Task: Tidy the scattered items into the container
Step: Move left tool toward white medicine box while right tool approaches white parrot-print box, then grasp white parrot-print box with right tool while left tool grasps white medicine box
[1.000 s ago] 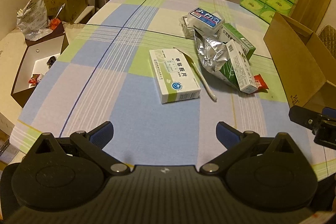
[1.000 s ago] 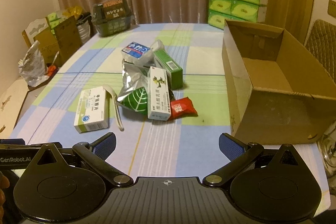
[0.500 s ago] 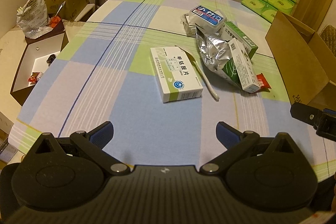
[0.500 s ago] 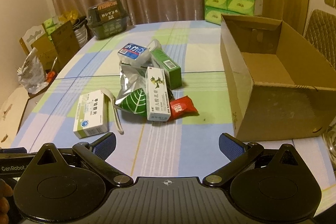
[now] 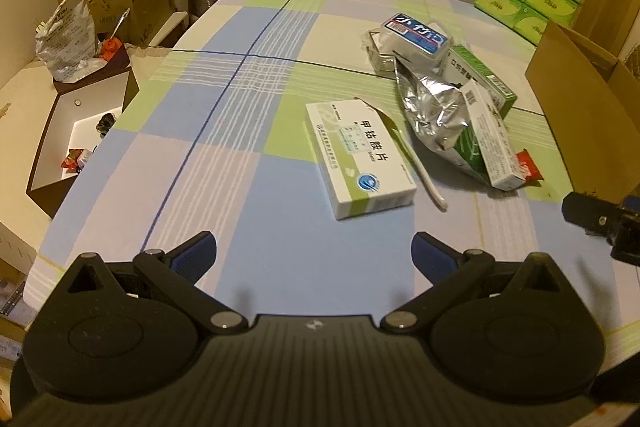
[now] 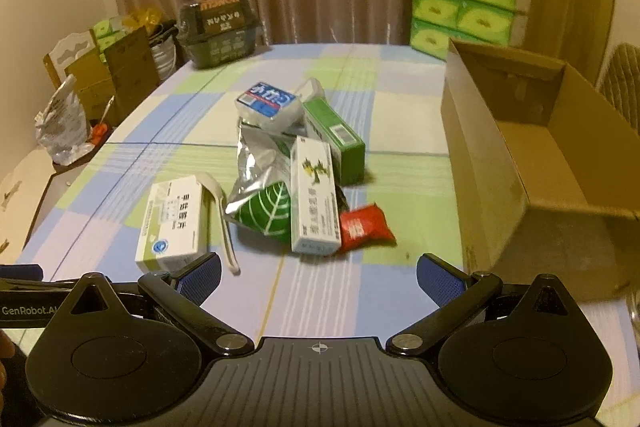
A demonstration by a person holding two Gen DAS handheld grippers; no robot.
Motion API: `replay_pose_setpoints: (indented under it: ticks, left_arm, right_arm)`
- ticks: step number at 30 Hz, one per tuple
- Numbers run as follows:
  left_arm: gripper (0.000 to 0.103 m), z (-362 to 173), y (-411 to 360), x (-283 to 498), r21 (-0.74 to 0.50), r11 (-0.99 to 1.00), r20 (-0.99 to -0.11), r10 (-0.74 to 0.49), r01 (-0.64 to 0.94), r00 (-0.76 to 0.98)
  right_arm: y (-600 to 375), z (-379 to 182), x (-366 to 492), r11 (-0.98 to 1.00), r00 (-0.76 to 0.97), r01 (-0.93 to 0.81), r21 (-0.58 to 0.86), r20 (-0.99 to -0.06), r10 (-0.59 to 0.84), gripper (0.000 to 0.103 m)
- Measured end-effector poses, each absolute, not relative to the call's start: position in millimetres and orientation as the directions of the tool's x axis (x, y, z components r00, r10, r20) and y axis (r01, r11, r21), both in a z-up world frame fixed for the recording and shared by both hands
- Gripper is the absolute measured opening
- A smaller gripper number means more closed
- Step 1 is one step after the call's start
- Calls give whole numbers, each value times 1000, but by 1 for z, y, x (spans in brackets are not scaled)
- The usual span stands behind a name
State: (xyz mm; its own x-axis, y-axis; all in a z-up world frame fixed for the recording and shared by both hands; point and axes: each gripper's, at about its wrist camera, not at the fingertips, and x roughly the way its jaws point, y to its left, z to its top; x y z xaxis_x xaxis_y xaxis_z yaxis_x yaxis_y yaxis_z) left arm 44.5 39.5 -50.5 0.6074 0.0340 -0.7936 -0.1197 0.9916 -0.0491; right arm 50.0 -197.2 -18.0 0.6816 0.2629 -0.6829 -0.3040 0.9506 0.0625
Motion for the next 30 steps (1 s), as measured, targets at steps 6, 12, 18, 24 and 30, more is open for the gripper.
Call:
replay_pose_setpoints:
  ticks: [6, 12, 18, 24, 30]
  left_arm:
    - [102, -55, 43, 59, -33, 994, -794, 40, -108, 607]
    - [102, -59, 43, 79, -33, 997, -792, 19, -74, 611]
    - [102, -63, 41, 99, -29, 998, -789, 7, -49, 615]
    - [102, -71, 35, 122, -27, 999, -788, -5, -26, 616]
    - [102, -83, 27, 141, -28, 1000, -794, -15, -13, 607]
  right_arm:
    - [-187, -20, 73, 944, 709, -330, 3, -659, 250, 101]
    - [-185, -33, 108, 935, 686, -353, 19, -675, 272, 81]
    - [-182, -49, 133, 923, 649, -383, 34, -701, 295, 64]
    - [-181, -63, 153, 920, 619, -387, 60, -723, 308, 56]
    - [-180, -74, 167, 914, 601, -398, 81, -730, 326, 49]
